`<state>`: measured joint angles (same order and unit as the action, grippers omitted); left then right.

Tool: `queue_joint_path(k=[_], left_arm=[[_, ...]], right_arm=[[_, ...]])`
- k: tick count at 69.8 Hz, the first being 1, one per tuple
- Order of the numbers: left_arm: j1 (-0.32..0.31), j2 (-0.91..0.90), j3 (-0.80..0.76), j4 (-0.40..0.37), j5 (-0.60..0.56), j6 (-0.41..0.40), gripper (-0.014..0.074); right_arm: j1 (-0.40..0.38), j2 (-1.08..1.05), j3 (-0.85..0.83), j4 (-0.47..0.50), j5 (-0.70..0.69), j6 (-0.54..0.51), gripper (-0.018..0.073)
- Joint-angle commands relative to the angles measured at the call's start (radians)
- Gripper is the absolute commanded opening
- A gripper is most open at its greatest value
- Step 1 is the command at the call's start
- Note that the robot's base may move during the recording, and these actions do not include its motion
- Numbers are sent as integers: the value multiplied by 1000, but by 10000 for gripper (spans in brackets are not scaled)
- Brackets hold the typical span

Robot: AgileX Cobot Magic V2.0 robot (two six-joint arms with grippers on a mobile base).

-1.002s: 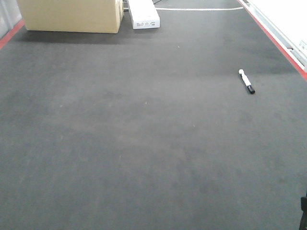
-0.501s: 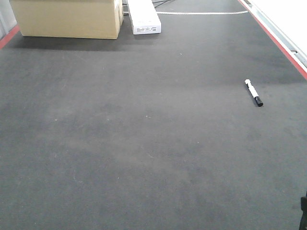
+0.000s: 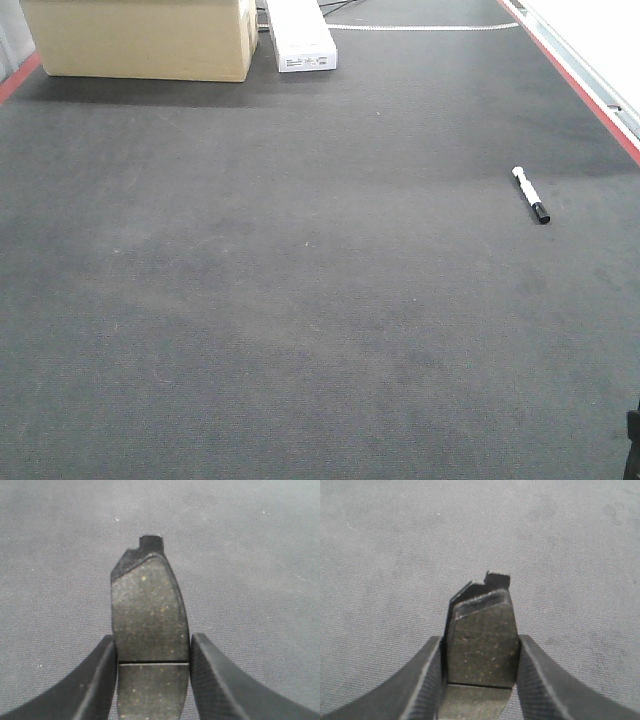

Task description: Move and align brake pads A on conveyor

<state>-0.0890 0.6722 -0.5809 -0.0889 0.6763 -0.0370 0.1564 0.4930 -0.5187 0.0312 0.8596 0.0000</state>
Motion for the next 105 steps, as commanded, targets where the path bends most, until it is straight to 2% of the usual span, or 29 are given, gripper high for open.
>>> queue_joint_path(k=[1, 66, 79, 105], left_arm=[[-3, -3, -31, -12, -80, -9, -6], [-3, 5, -47, -19, -93, 1, -6], [-3, 156, -173, -19, -57, 80, -6], [-3, 616, -442, -11, -16, 44, 4]], right_arm=[[-2, 1, -30, -3, -78, 0, -2], [-2, 1, -30, -3, -78, 0, -2], [-2, 1, -30, -3, -78, 0, -2], [-2, 1, -30, -3, -78, 0, -2]])
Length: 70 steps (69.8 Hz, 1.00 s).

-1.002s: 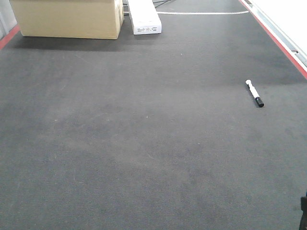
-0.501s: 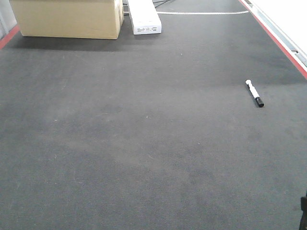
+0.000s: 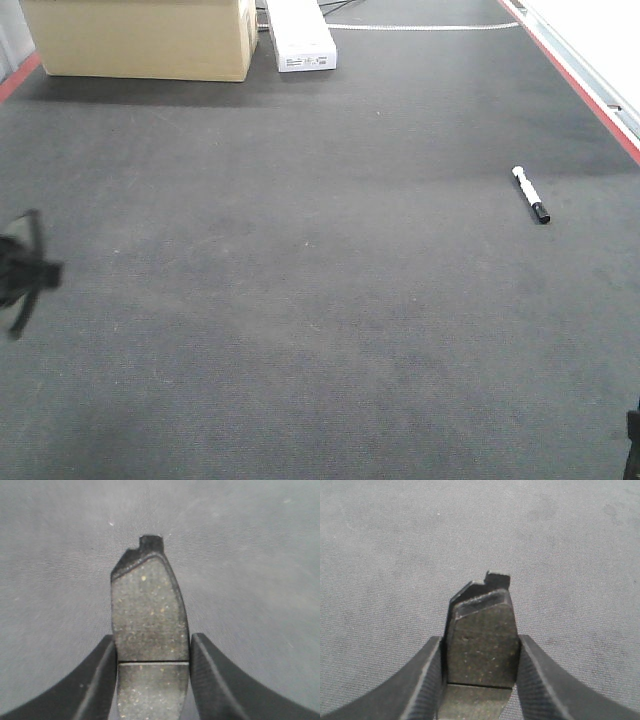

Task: Move and align brake pads A on conveyor
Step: 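Lower the left gripper's brake pad onto the belt and open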

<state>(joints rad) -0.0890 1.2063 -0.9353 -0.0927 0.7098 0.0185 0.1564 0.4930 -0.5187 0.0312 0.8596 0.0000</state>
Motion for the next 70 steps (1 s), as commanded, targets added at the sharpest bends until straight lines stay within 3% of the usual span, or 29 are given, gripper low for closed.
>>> queue_joint_path(k=[1, 26, 41, 58, 70], left_arm=[[-3, 98, -96, -6, -47, -12, 4], [-3, 373, -241, 47, 23, -34, 22], [-3, 448, -269, 50, 18, -40, 27], [-3, 502, -284, 120, 12, -95, 43], [-3, 531, -284, 126, 1, -95, 55]], right_arm=[[-2, 1, -30, -3, -78, 0, -2], [-2, 1, -30, -3, -78, 0, -2], [-2, 1, -30, -3, -78, 0, -2], [-2, 1, -30, -3, -78, 0, -2], [-2, 1, -30, -3, -77, 0, -2]])
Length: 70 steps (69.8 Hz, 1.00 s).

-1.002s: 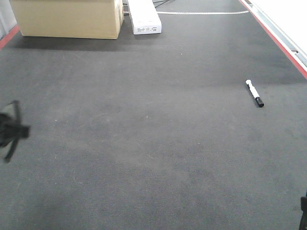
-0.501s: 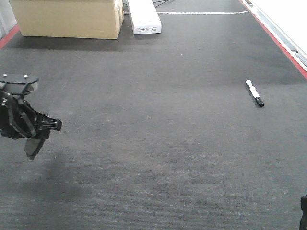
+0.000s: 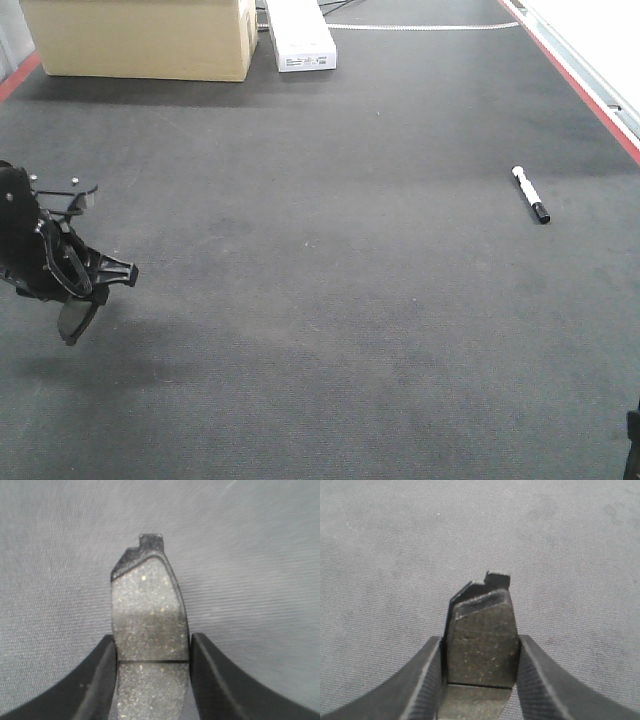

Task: Move and align brake pads A on conveyor
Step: 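Lower the left gripper's brake pad onto the belt and open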

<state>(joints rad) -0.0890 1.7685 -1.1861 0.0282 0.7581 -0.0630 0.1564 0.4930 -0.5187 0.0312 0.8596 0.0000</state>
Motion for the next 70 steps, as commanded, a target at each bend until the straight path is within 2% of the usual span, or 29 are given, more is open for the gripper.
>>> queue_joint_path(k=[1, 29, 39, 55, 64, 70], left_arm=[[-3, -30, -33, 5, -49, -13, 57], [-3, 21, -33, 3, -64, -13, 134], [-3, 21, -33, 3, -68, -12, 212], [-3, 21, -33, 3, -64, -12, 394], [-3, 19, -33, 3, -60, -12, 462], [-3, 11, -33, 3, -60, -12, 475]], right_arm=[[-2, 1, -30, -3, -78, 0, -2], [-2, 1, -30, -3, -78, 0, -2], [-2, 1, -30, -3, -78, 0, -2], [-2, 1, -30, -3, -78, 0, -2], [-2, 1, -30, -3, -78, 0, -2], [-2, 1, -30, -3, -78, 0, -2]])
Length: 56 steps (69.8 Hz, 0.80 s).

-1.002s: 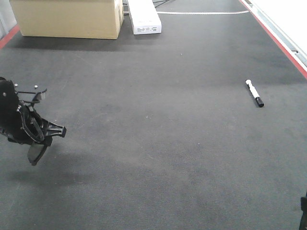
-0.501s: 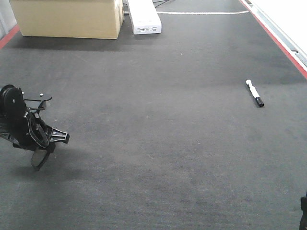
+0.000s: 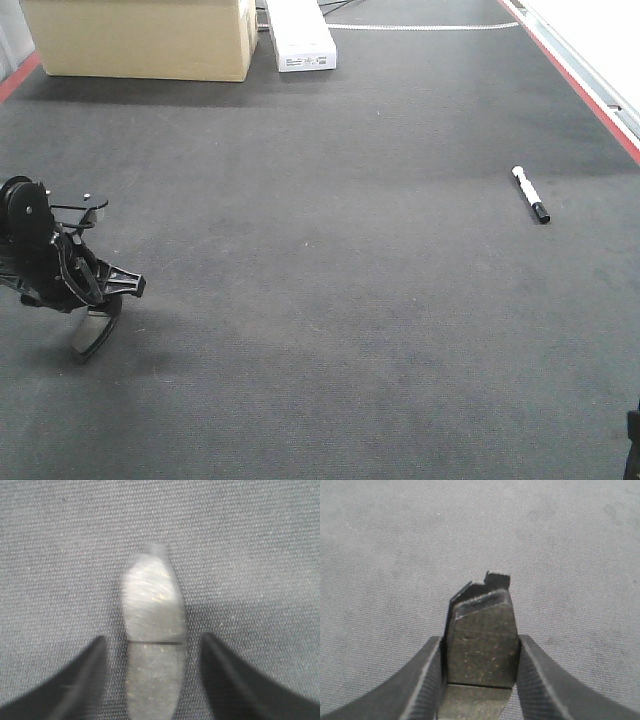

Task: Move and align brake pads A on conveyor
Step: 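Lower the left gripper's brake pad onto the belt and open, then raise the open left gripper away from the placed pad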

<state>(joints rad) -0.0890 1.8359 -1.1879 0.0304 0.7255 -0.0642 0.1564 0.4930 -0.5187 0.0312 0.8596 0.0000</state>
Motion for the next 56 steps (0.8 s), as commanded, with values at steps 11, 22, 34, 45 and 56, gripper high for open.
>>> queue_joint_path(k=[11, 22, 34, 45, 56], left_arm=[[-3, -97, -32, 2, -28, -10, 475], [-3, -167, -32, 2, -21, -10, 470], [-3, -266, -30, 2, 20, -6, 470], [-3, -382, -21, 0, 57, 21, 470], [-3, -555, 33, 0, 37, 64, 470]], right_arm=[[-2, 1, -30, -3, -78, 0, -2], [-2, 1, -30, -3, -78, 0, -2], [-2, 1, -30, -3, -78, 0, -2], [-2, 1, -30, -3, -78, 0, -2], [-2, 1, -30, -3, -78, 0, -2]])
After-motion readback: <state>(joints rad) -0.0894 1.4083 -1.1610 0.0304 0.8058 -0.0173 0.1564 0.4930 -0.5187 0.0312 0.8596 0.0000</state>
